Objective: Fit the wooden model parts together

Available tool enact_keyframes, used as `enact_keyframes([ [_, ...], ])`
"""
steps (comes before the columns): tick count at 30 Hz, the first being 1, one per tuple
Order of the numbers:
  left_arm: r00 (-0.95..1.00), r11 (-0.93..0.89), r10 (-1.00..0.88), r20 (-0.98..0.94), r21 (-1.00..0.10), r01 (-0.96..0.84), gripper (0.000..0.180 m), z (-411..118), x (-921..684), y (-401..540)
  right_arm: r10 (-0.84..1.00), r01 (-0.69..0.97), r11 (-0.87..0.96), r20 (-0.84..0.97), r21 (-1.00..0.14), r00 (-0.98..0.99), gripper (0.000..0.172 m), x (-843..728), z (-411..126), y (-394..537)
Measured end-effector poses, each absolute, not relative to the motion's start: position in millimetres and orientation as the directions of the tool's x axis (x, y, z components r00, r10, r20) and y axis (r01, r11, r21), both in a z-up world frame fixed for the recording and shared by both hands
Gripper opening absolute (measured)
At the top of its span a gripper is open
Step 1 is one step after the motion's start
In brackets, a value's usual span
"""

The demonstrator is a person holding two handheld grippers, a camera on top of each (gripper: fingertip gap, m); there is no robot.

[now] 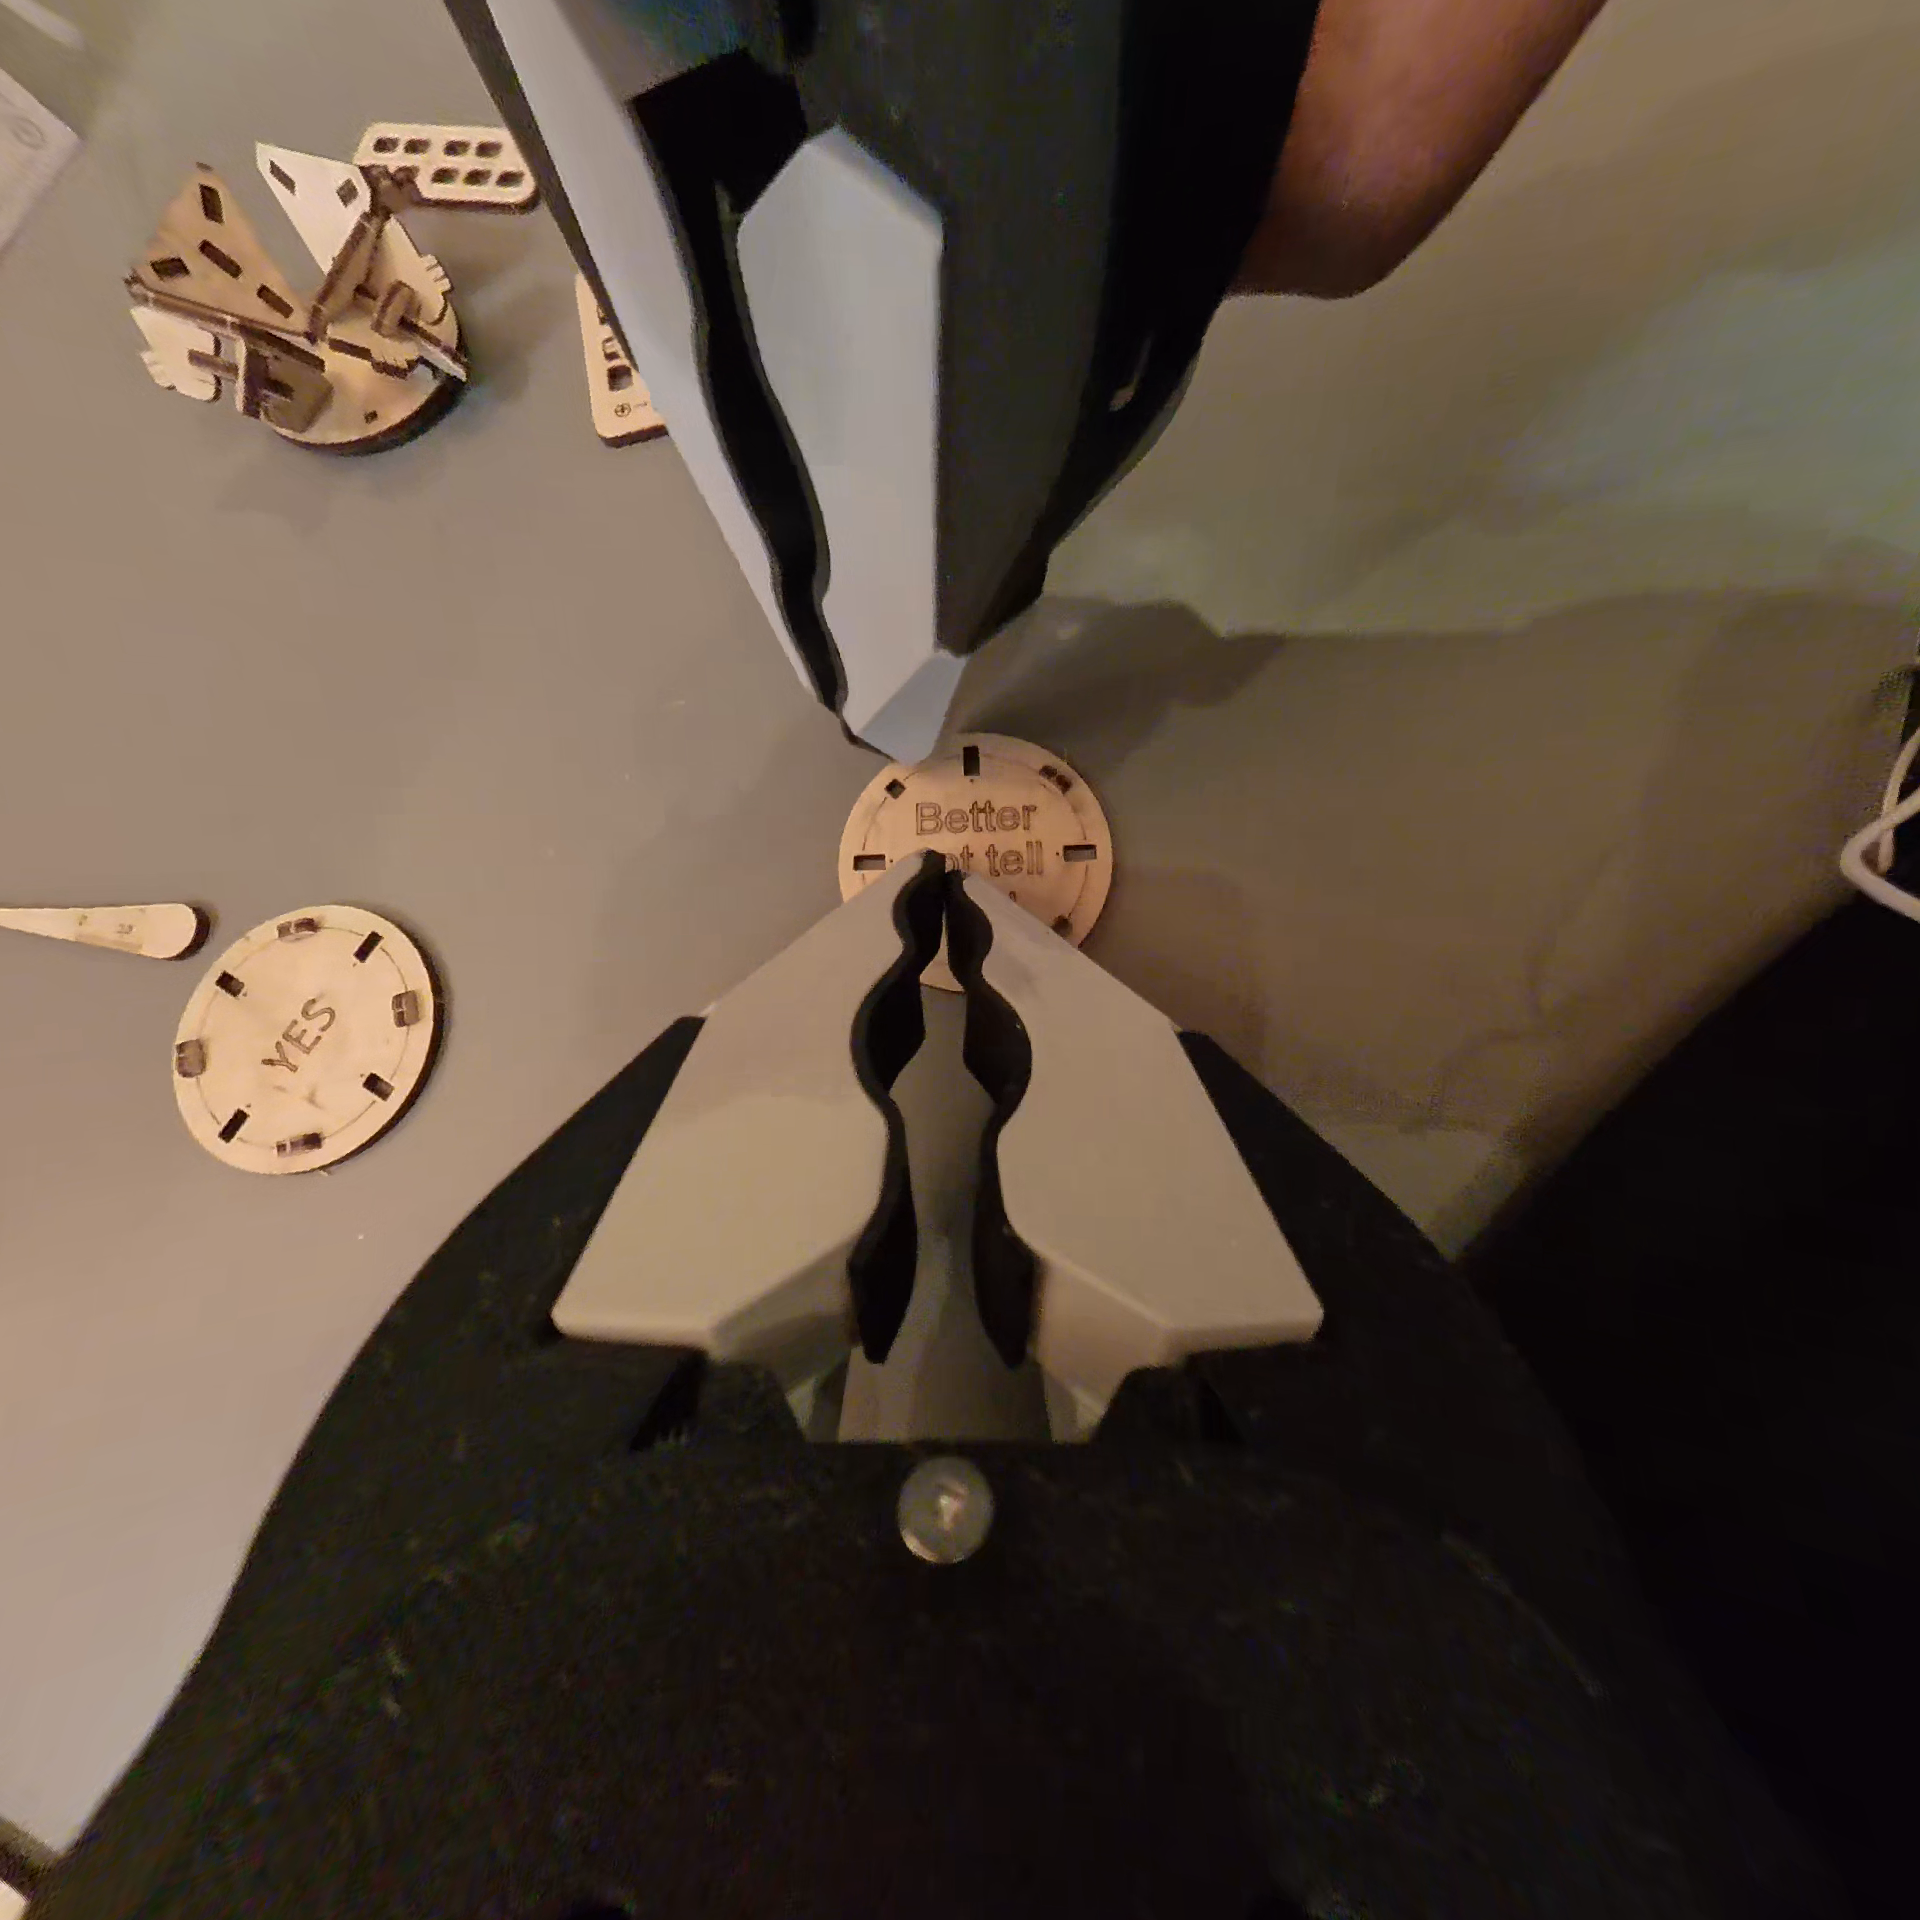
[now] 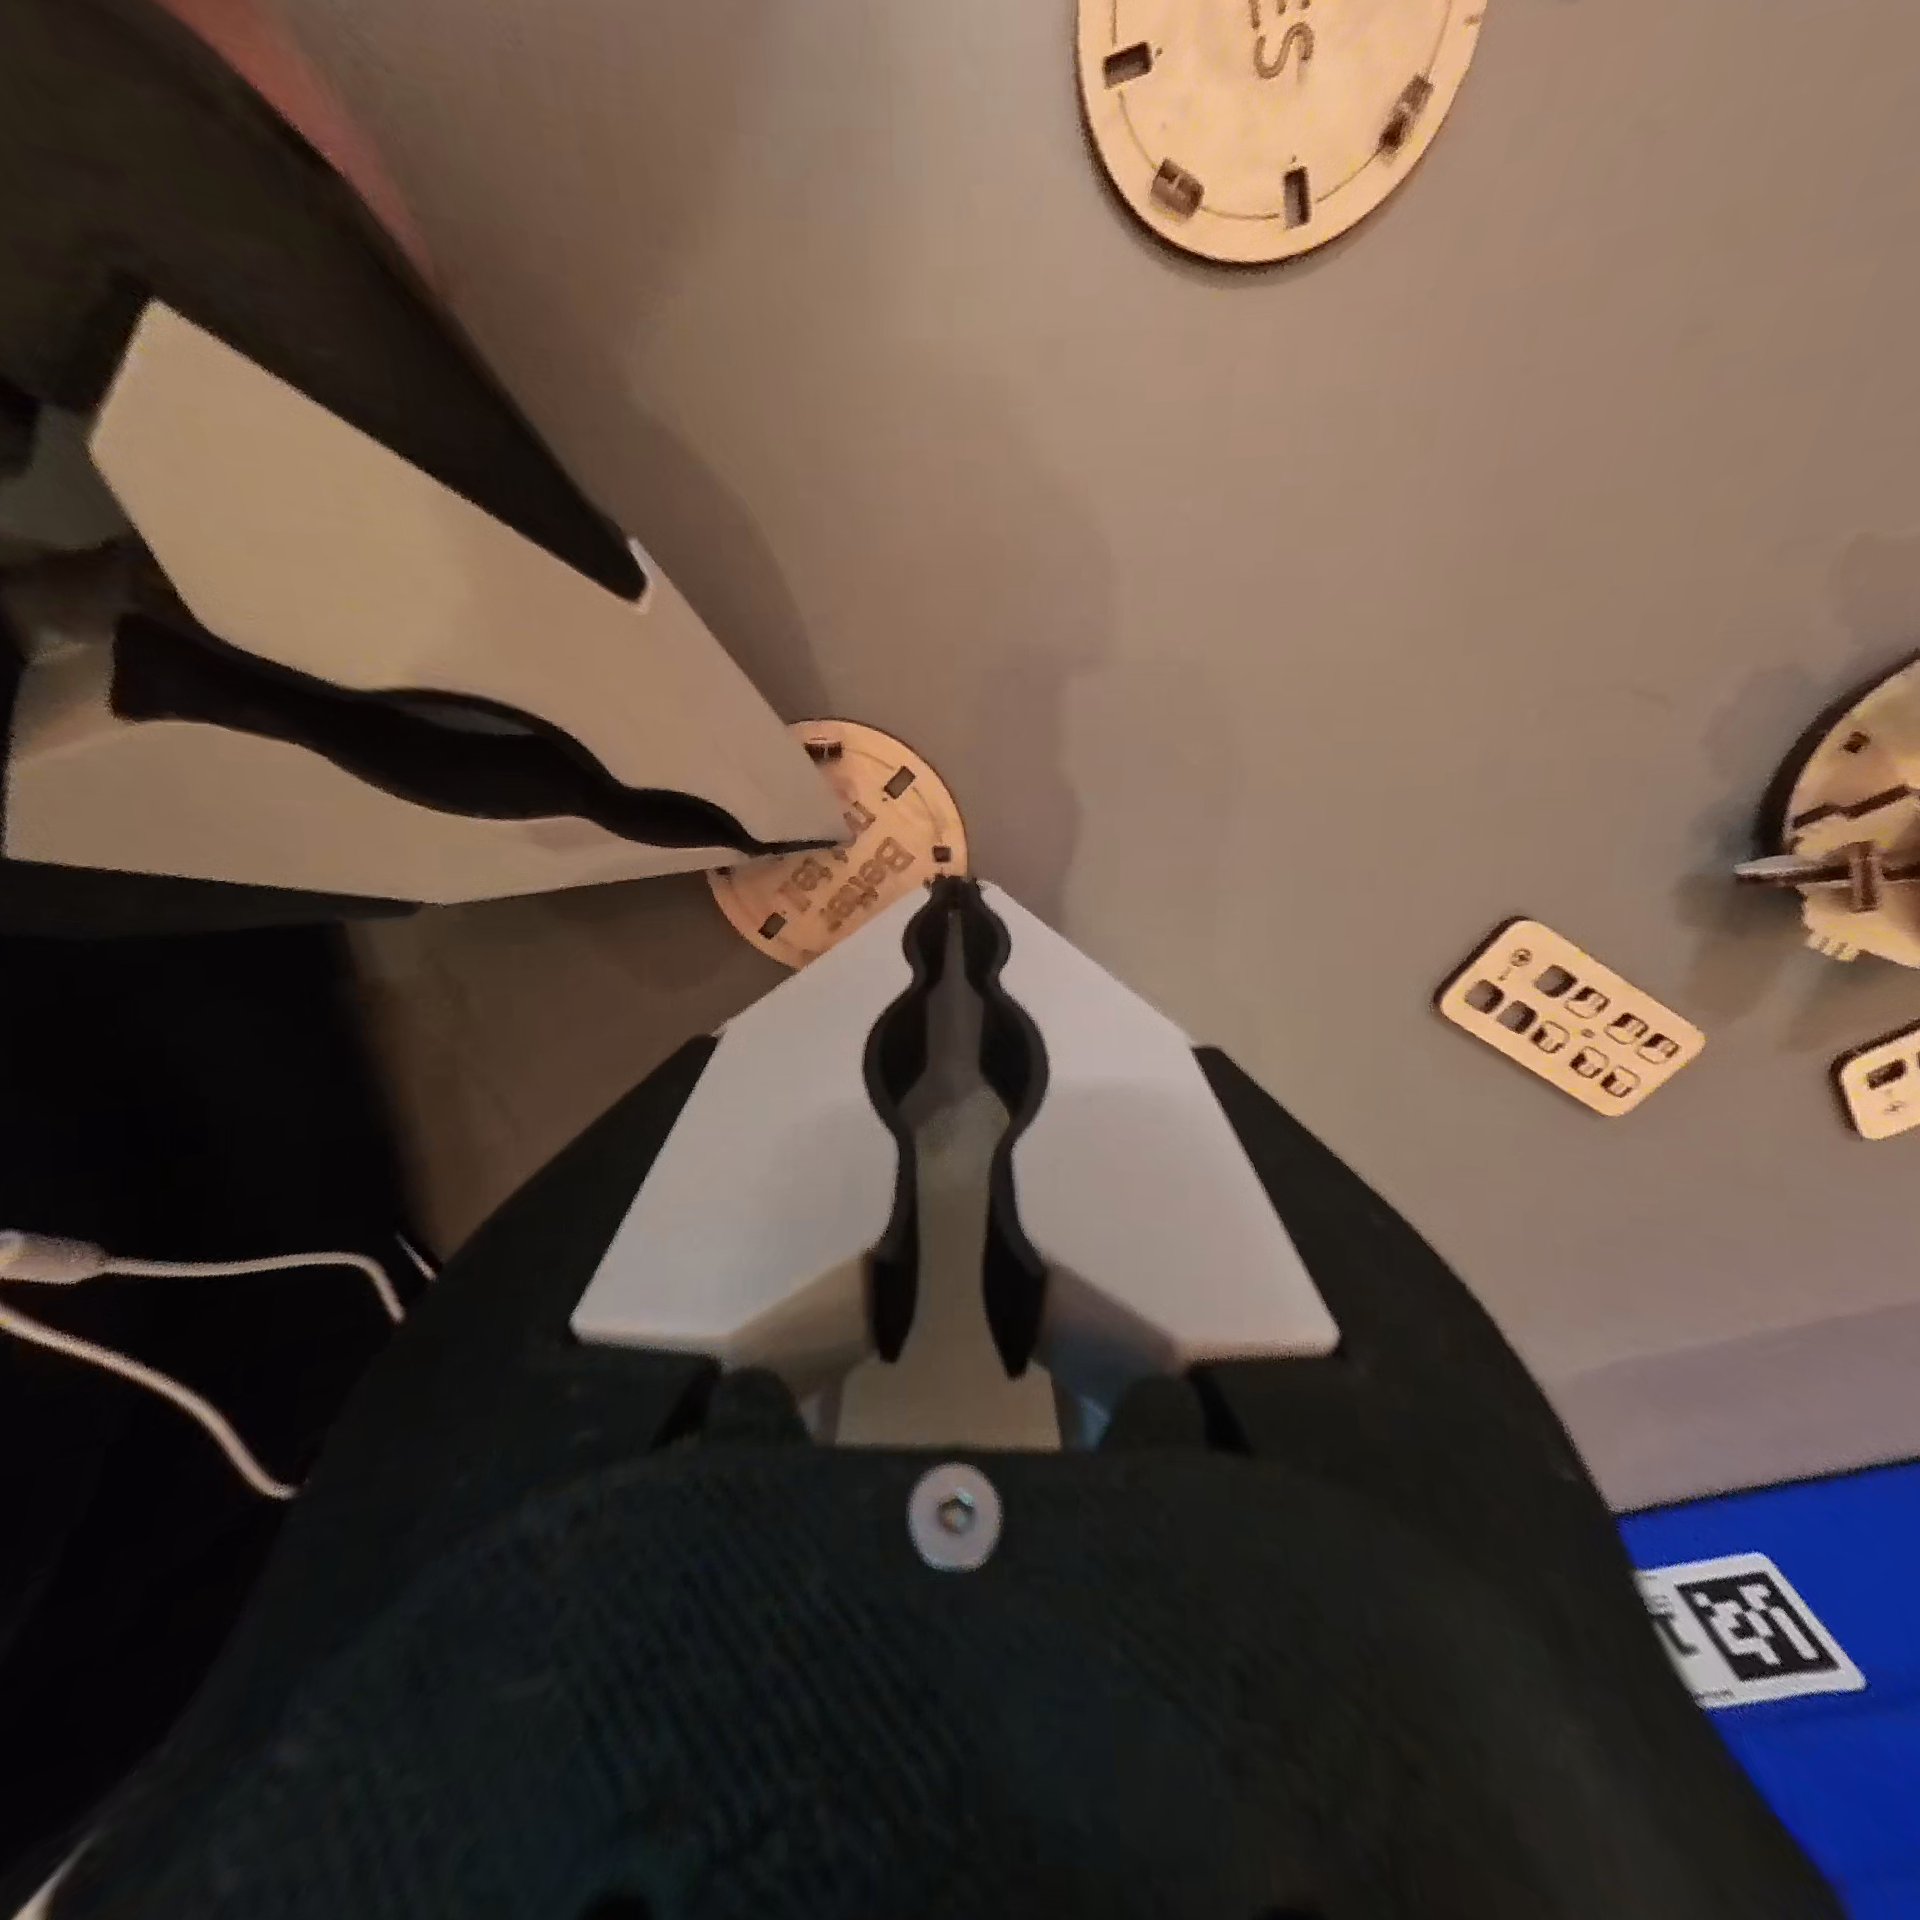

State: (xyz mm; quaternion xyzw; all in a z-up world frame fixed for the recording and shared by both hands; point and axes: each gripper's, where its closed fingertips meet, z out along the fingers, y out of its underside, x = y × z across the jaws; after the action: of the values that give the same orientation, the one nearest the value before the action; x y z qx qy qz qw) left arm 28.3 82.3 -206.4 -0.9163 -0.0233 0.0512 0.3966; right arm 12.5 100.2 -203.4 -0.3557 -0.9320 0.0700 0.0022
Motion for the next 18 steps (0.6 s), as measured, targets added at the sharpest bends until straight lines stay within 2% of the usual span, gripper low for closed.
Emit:
enact_keyframes([
  [8,0.993,-0.683,0.084,-0.086,-0.73,-0.005,0.0,-206.4,28.9,81.9,0.644,0.643,0.764,0.003,-0.052,-0.765,0.001,14.1,-208.1,98.4],
  [18,0.996,-0.681,0.072,-0.06,-0.732,0.005,0.0,-206.4,30.3,81.3,0.636,0.636,0.772,-0.011,-0.016,-0.772,0.001,14.2,-209.3,94.4],
])
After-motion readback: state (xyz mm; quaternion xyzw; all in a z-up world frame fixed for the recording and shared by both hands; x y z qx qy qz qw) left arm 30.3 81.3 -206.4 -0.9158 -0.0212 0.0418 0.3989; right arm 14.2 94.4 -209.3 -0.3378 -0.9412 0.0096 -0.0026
